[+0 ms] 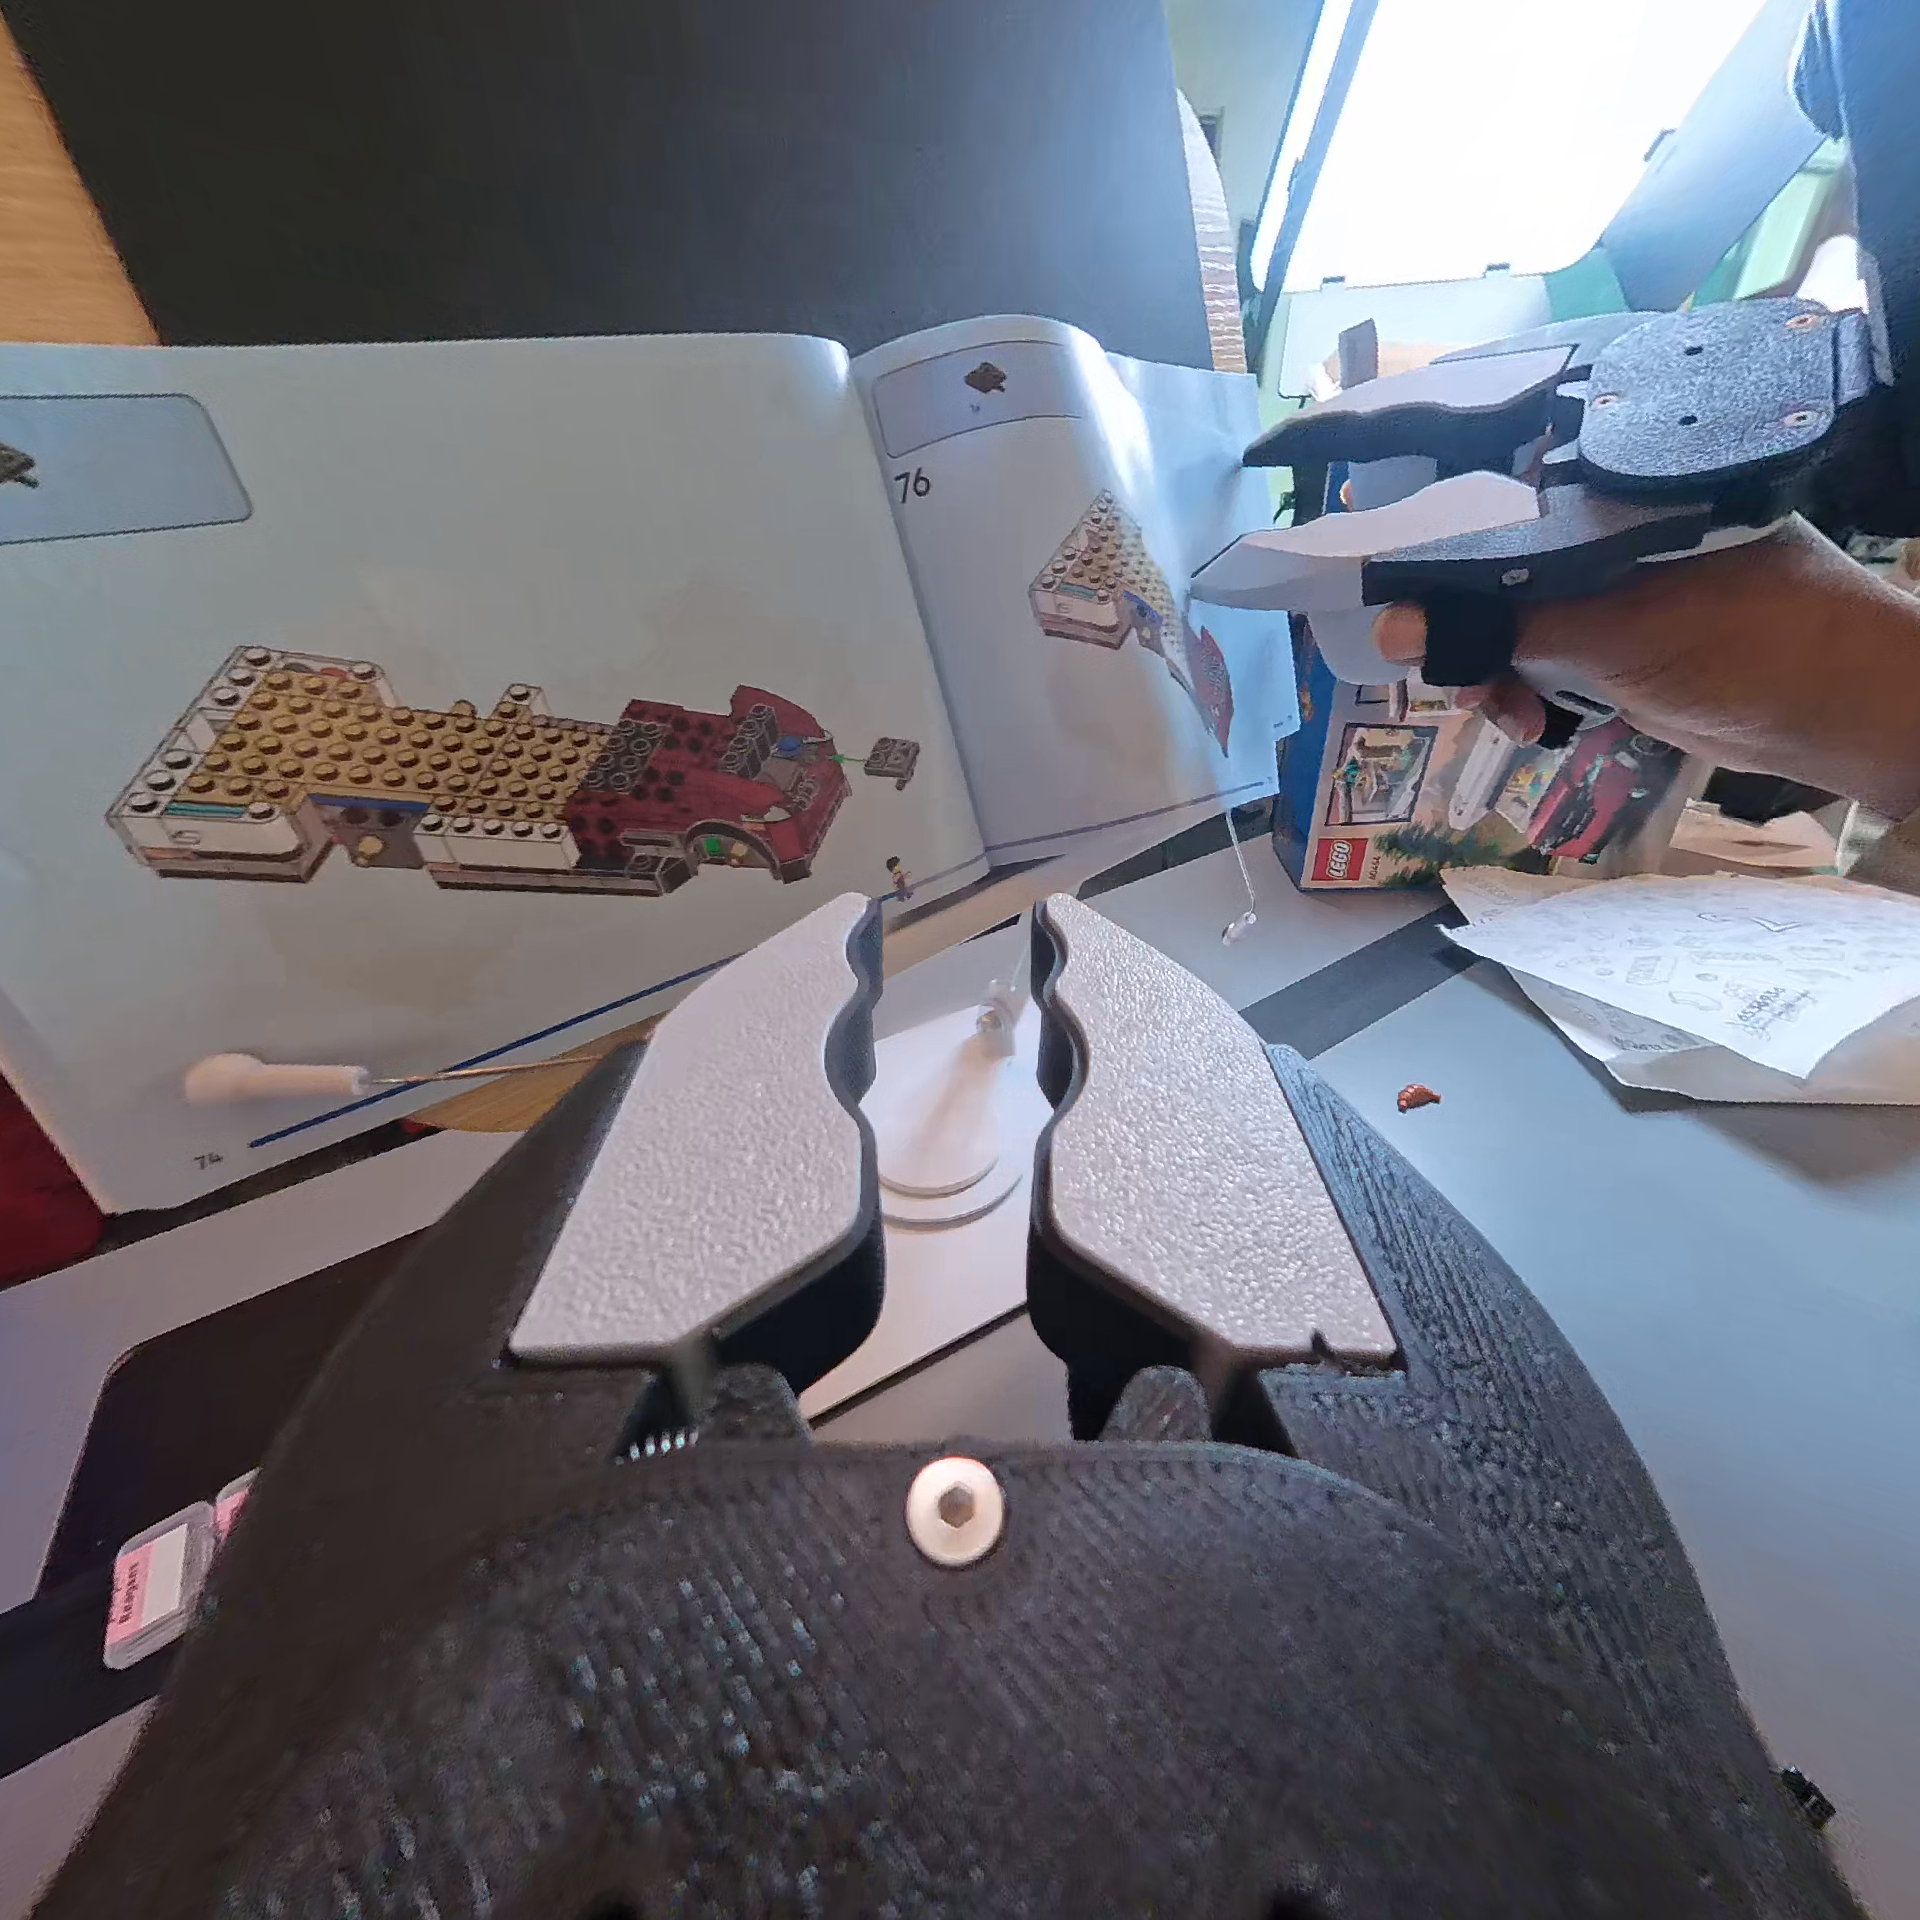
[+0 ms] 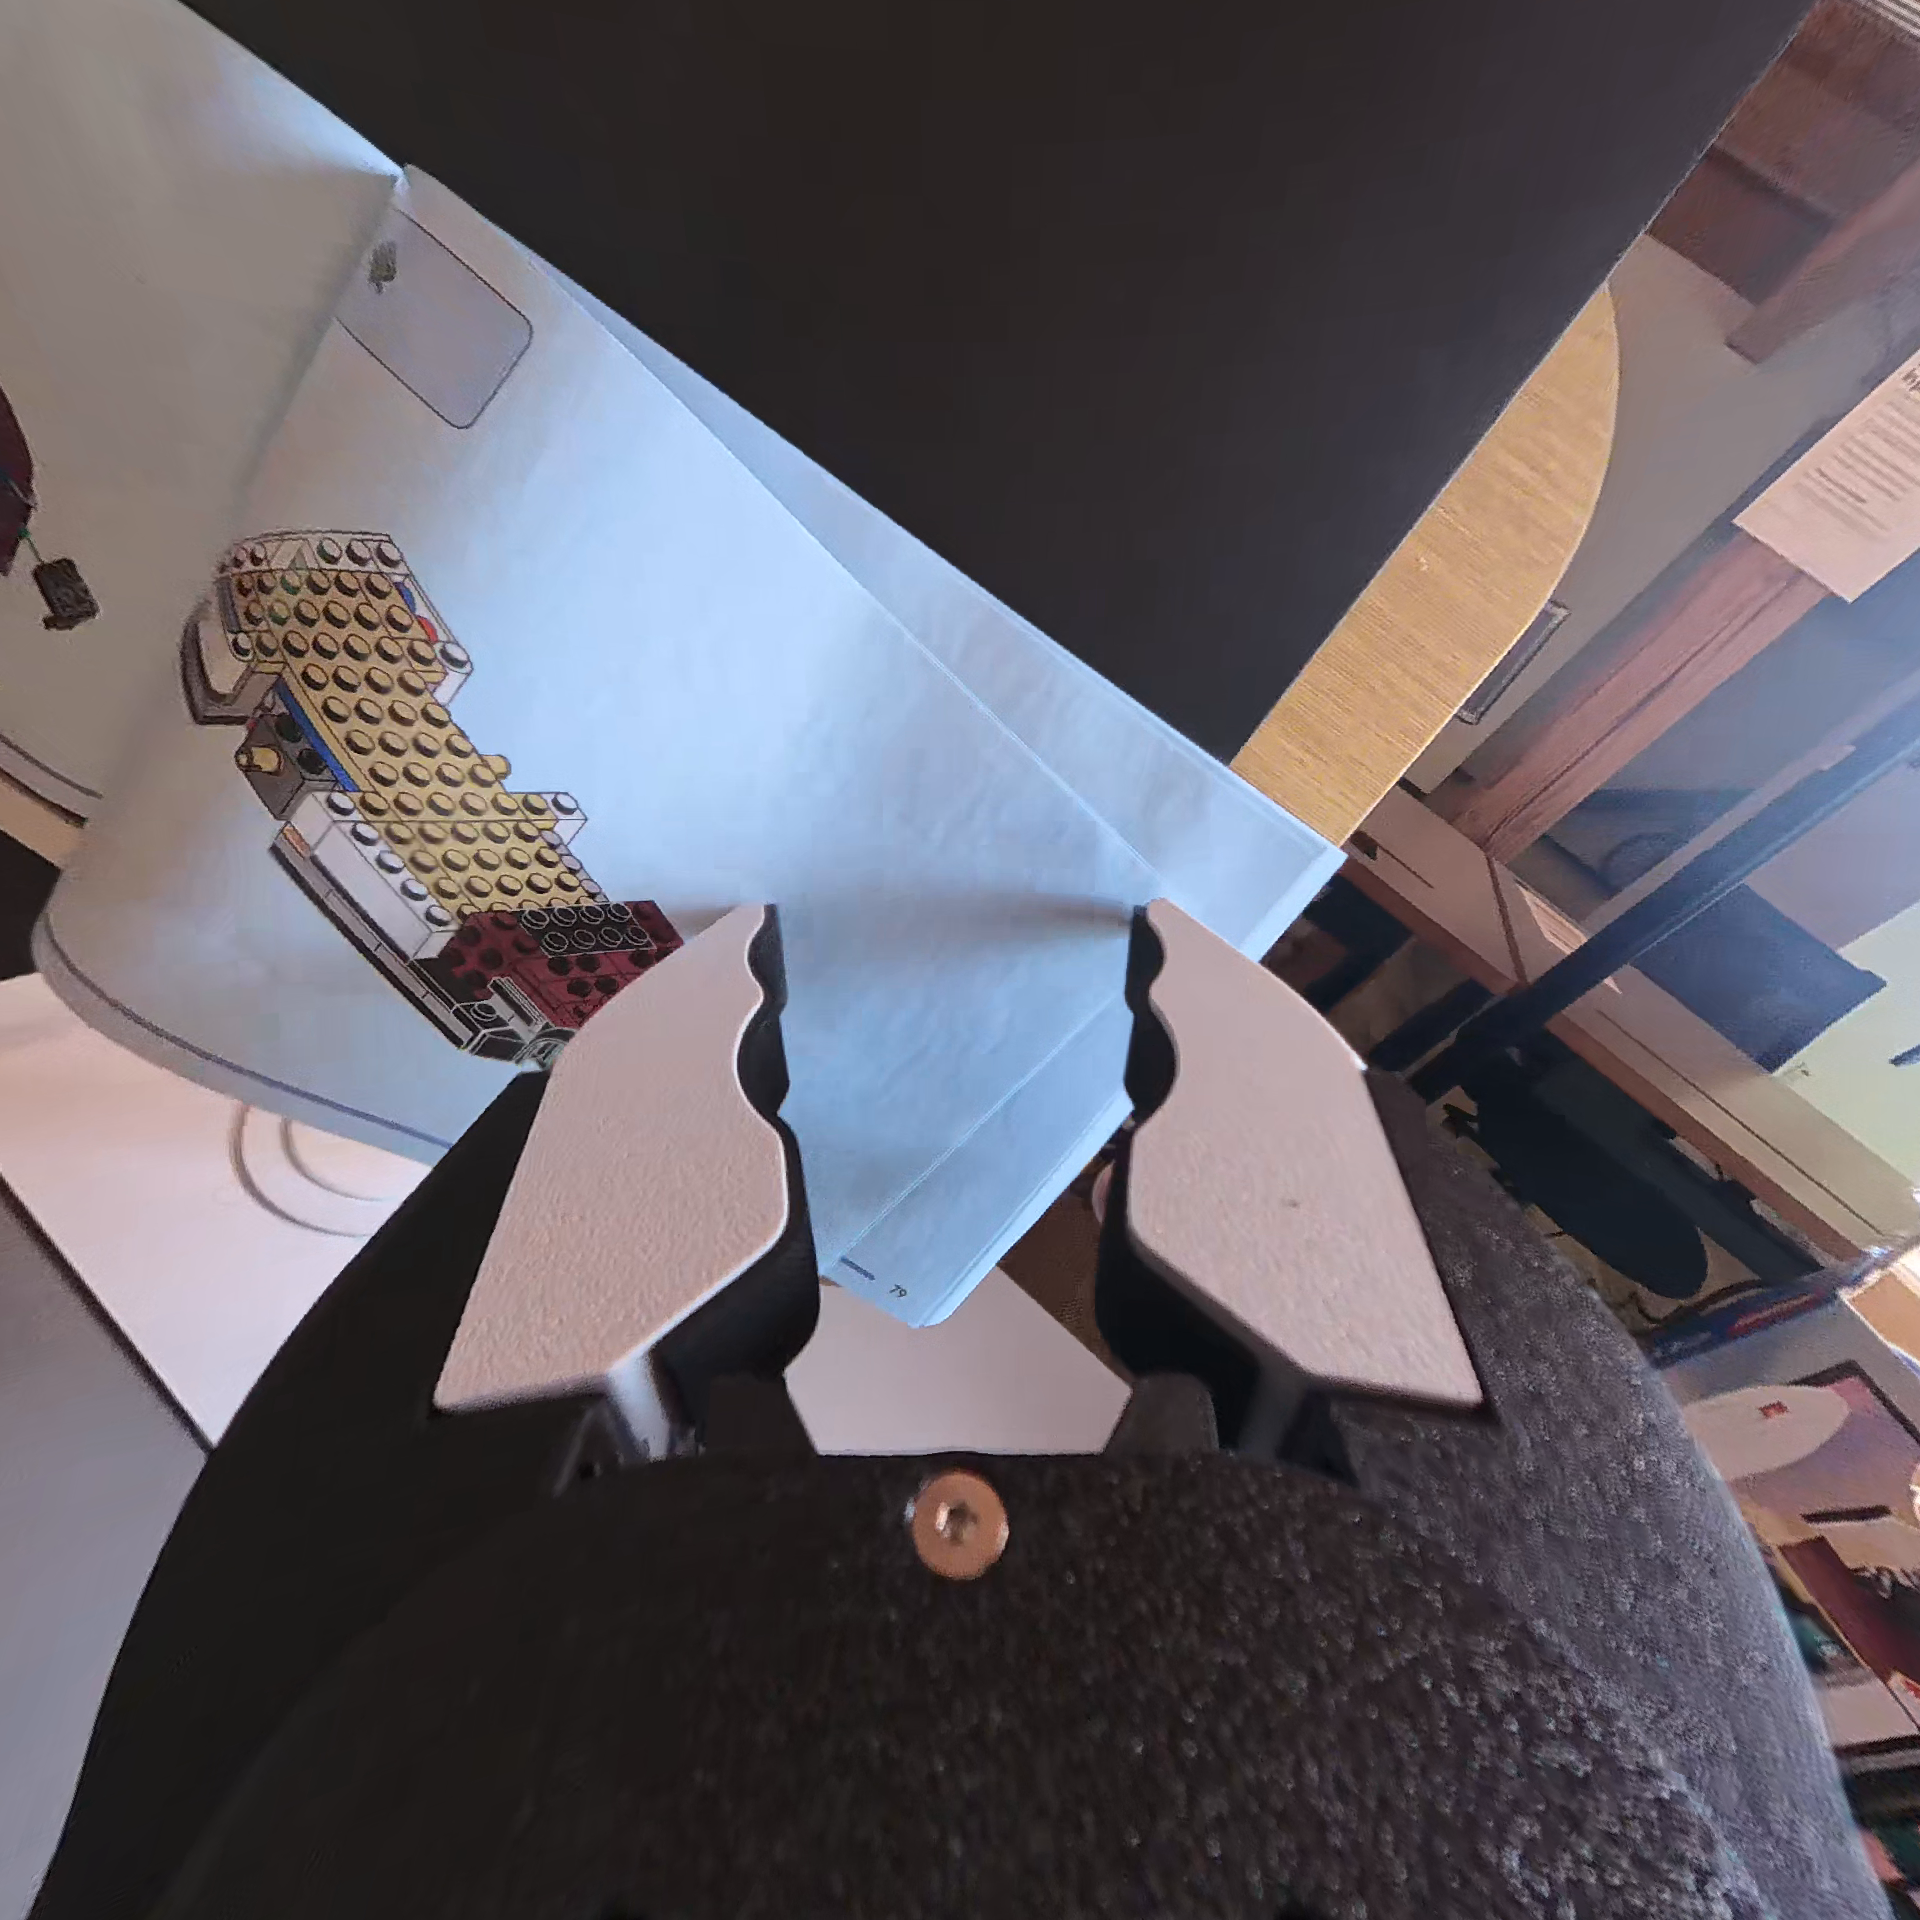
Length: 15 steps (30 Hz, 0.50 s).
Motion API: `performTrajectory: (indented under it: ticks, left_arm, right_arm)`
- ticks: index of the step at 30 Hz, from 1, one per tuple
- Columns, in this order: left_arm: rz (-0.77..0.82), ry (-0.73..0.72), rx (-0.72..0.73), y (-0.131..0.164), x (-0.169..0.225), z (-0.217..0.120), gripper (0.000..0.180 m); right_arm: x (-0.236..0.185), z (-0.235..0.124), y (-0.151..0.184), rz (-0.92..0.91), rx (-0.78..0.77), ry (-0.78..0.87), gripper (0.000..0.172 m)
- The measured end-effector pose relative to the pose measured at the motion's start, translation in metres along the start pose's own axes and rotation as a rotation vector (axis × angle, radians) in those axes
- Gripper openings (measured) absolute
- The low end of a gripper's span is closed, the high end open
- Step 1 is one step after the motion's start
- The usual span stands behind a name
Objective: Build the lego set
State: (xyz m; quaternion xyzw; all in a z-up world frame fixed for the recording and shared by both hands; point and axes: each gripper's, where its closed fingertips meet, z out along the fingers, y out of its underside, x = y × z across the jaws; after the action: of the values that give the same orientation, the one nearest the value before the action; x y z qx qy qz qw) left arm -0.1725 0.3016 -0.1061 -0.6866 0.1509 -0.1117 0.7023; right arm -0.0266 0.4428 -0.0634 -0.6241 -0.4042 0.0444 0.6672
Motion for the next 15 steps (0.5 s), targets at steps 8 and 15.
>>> performTrajectory:
  ticks: [8,15]
  left_arm:
    - [0.048,0.051,-0.005,-0.011,0.025,0.013,0.039]
    - [0.039,0.064,-0.008,-0.011,0.034,0.015,0.039]
  right_arm:
    - [-0.015,-0.012,-0.01,0.036,0.08,-0.005,0.093]
    - [-0.074,-0.002,0.017,-0.18,0.001,-0.024,0.105]
